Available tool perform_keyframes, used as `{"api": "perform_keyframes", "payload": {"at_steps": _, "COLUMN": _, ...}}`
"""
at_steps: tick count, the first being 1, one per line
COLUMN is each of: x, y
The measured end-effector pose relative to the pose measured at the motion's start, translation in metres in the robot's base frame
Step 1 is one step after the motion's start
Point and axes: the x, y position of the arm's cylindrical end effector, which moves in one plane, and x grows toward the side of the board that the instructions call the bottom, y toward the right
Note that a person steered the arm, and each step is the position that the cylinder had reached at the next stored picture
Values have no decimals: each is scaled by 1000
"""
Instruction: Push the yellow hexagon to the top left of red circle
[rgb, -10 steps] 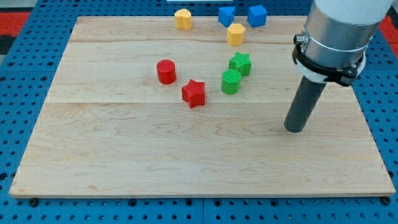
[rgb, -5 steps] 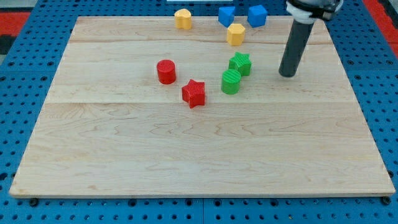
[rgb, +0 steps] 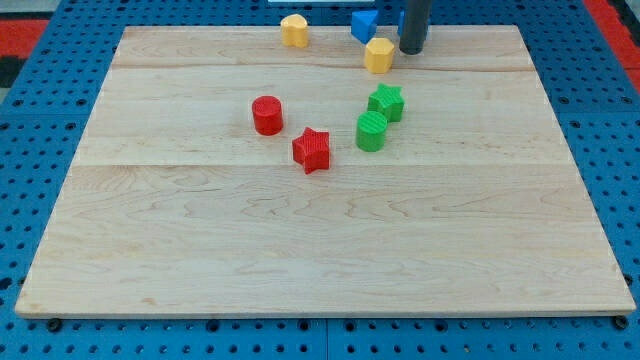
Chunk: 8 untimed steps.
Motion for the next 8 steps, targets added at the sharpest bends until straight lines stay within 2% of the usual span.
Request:
{"api": "perform_keyframes", "payload": {"at_steps": 2, "x": 1, "y": -16}}
{"api": "perform_keyframes", "payload": {"at_steps": 6, "x": 62, "y": -150}}
{"api": "perform_keyframes", "payload": {"at_steps": 7, "x": 57, "y": -190}}
{"api": "perform_keyframes", "payload": {"at_steps": 8, "x": 14, "y": -195}}
